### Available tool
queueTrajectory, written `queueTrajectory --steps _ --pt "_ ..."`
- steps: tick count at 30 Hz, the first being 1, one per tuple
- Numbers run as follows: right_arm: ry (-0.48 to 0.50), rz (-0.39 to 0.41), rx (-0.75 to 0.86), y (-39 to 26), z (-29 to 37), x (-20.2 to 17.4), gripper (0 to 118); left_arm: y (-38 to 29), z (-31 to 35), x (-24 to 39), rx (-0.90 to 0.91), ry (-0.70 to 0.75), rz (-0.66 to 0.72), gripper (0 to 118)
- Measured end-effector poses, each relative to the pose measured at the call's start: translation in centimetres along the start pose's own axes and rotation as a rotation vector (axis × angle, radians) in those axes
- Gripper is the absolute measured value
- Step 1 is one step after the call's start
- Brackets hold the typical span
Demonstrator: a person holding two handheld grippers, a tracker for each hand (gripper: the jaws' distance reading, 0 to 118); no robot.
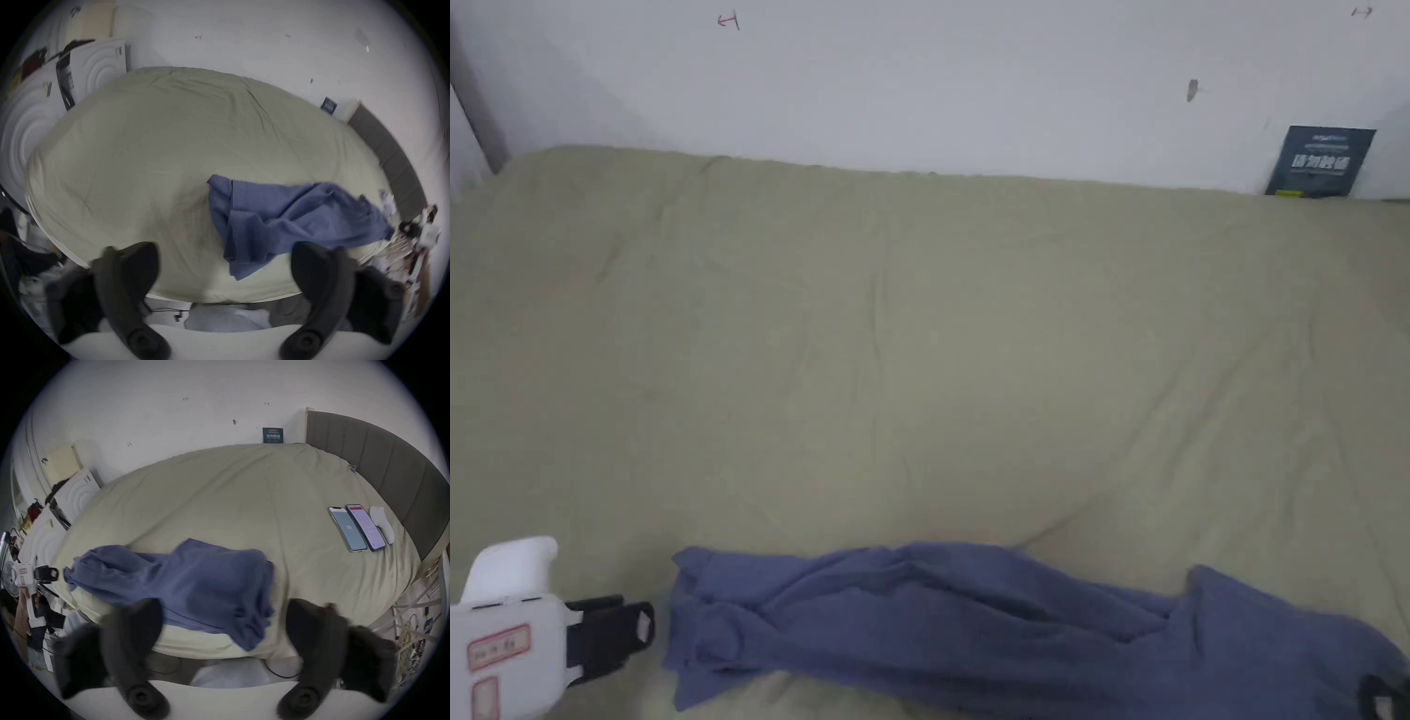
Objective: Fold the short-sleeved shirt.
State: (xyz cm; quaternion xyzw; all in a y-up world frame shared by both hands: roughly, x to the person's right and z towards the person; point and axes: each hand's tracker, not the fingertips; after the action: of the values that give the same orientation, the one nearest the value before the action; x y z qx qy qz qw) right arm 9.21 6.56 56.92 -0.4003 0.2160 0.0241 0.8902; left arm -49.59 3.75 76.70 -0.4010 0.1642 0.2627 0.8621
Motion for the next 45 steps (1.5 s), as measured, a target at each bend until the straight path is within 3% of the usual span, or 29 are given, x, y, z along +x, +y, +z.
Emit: queueTrajectory --steps 1,3,10,11,12,13,14,21,25,27,28,29,30,31,33,45 --pt "-0.032 0.038 0.022 0.2 0.1 -1.1 1 0.1 -0.4 -0.4 0.012 0.017 0.017 4" --pt "-0.051 0.087 0.047 0.1 -0.1 -2.8 0 0.7 -1.0 -1.4 -0.006 0.006 0.028 4" --pt "0.008 0.065 0.055 0.7 -0.4 -5.2 1 2.6 -2.1 -2.9 -0.053 -0.228 0.140 4" --pt "0.015 0.064 0.052 0.6 -0.5 -5.4 1 2.6 -2.4 -3.2 -0.069 -0.287 0.150 9" --pt "0.017 0.062 0.054 0.6 -0.5 -5.7 1 3.0 -3.0 -3.3 -0.094 -0.364 0.156 34" --pt "0.023 0.062 0.050 0.8 -0.5 -5.6 1 3.1 -3.5 -3.4 -0.128 -0.409 0.149 99" --pt "0.028 0.064 0.045 0.7 -0.5 -5.8 1 3.1 -4.2 -3.5 -0.172 -0.447 0.146 118" --pt "0.046 0.054 0.032 0.7 -0.4 -5.8 1 3.4 -9.3 -3.4 -0.238 -0.487 0.276 115" --pt "0.038 0.039 0.034 0.6 0.1 -5.4 1 3.0 -11.9 -3.0 -0.255 -0.653 0.355 114" --pt "0.041 0.021 0.035 0.5 0.2 -5.0 1 2.8 -13.2 -1.9 -0.279 -0.666 0.351 111" --pt "0.043 0.015 0.034 0.4 0.2 -4.8 0 2.6 -13.7 -1.6 -0.279 -0.641 0.329 97" --pt "0.039 0.013 0.033 0.3 0.1 -4.8 0 2.4 -14.2 -1.5 -0.281 -0.628 0.328 72" --pt "0.034 0.011 0.036 0.2 0.1 -4.7 0 2.0 -15.0 -1.4 -0.316 -0.589 0.345 26" --pt "0.033 0.009 0.037 0.1 0.2 -4.5 1 1.2 -15.4 -1.0 -0.327 -0.525 0.326 9" --pt "0.035 0.002 0.036 0.1 0.4 -4.4 0 1.2 -14.5 -1.5 -0.279 -0.632 0.410 9" --pt "0.091 -0.016 0.062 0.0 0.6 -3.6 0 4.7 -6.3 -3.9 -0.178 -0.406 0.246 8"
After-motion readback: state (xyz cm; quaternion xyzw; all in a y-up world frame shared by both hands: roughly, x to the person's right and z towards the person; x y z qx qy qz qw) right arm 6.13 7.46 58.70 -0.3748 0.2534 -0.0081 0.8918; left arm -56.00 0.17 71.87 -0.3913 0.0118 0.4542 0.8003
